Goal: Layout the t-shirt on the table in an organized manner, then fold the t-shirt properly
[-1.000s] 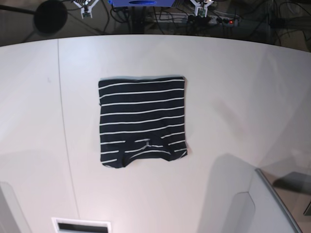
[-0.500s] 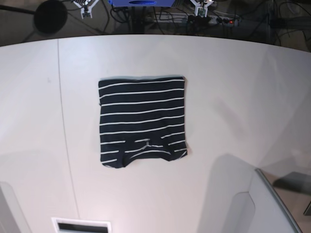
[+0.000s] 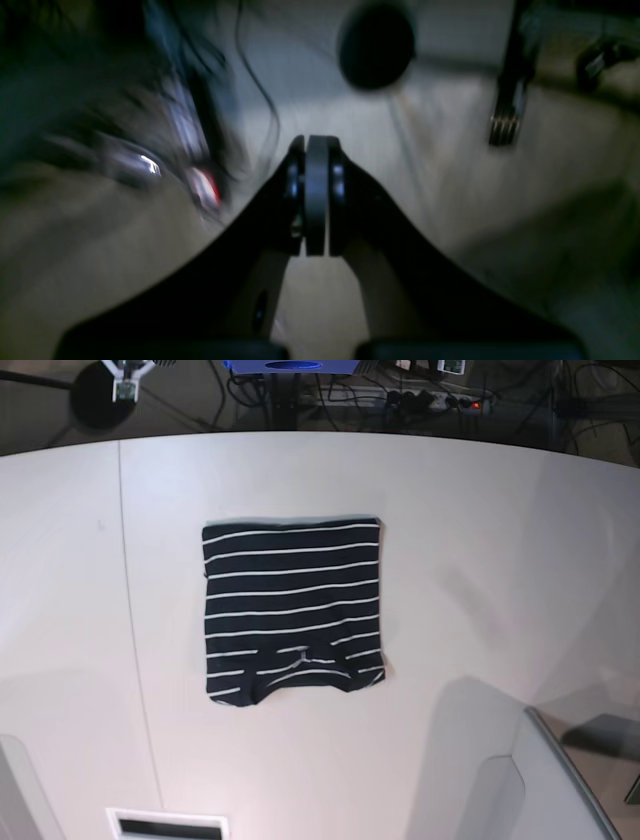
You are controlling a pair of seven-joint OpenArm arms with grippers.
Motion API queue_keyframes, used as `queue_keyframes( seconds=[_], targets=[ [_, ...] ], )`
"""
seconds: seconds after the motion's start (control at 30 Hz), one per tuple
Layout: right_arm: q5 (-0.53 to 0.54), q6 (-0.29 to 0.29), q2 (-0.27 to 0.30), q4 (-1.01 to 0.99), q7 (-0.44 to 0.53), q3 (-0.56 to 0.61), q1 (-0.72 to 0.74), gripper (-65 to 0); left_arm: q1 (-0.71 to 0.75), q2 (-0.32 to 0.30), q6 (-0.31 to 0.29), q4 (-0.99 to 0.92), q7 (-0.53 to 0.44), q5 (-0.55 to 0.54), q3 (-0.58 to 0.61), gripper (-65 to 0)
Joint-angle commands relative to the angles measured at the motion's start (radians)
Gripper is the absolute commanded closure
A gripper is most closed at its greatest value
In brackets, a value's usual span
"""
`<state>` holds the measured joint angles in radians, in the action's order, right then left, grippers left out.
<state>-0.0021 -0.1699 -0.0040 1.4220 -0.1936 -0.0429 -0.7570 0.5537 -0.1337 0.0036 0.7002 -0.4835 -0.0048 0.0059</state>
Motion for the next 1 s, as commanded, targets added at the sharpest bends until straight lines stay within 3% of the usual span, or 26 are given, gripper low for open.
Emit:
queue_keyframes(
  seconds=[0.0, 0.13, 0.3, 0.47, 0.53, 0.63, 0.7, 0.97],
  targets=[
    [-0.002, -0.013, 0.006, 0.087, -0.014, -0.004, -0.034, -0.2, 0.035, -0.005, 0.002, 0.039, -0.021, -0.001, 0.004, 0.0],
    [-0.003, -0.012, 0.006, 0.349, -0.093, -0.002, -0.046, -0.6, 0.128, -0.01, 0.002, 0.223, -0.021, -0.001, 0.004, 0.0],
    [-0.002, -0.001, 0.006, 0.514, -0.307, 0.03, 0.143, -1.4, 0.214, -0.01, 0.002, 0.499, -0.021, -0.002, -0.005, 0.0],
    [0.0, 0.151, 0.005, 0.509, -0.58, 0.176, 0.457, -16.5, 0.21, -0.008, 0.002, 0.688, -0.014, -0.004, -0.005, 0.0],
    [0.001, 0.158, 0.002, 0.508, -0.633, 0.223, 0.564, -24.8, 0.211, -0.007, 0.002, 0.738, -0.014, -0.004, -0.005, 0.0],
    [0.003, 0.158, -0.012, 0.432, -0.656, 0.269, 0.71, -45.5, 0.22, -0.007, 0.002, 0.77, -0.014, -0.004, -0.004, 0.0],
    [0.003, 0.162, -0.032, 0.346, -0.651, 0.271, 0.765, -54.2, 0.236, -0.008, 0.002, 0.763, -0.014, -0.004, -0.007, 0.0],
    [0.004, 0.163, -0.096, -0.028, -0.462, 0.268, 0.913, -52.7, 0.283, -0.024, 0.005, 0.751, -0.014, -0.004, -0.008, 0.0]
  ],
)
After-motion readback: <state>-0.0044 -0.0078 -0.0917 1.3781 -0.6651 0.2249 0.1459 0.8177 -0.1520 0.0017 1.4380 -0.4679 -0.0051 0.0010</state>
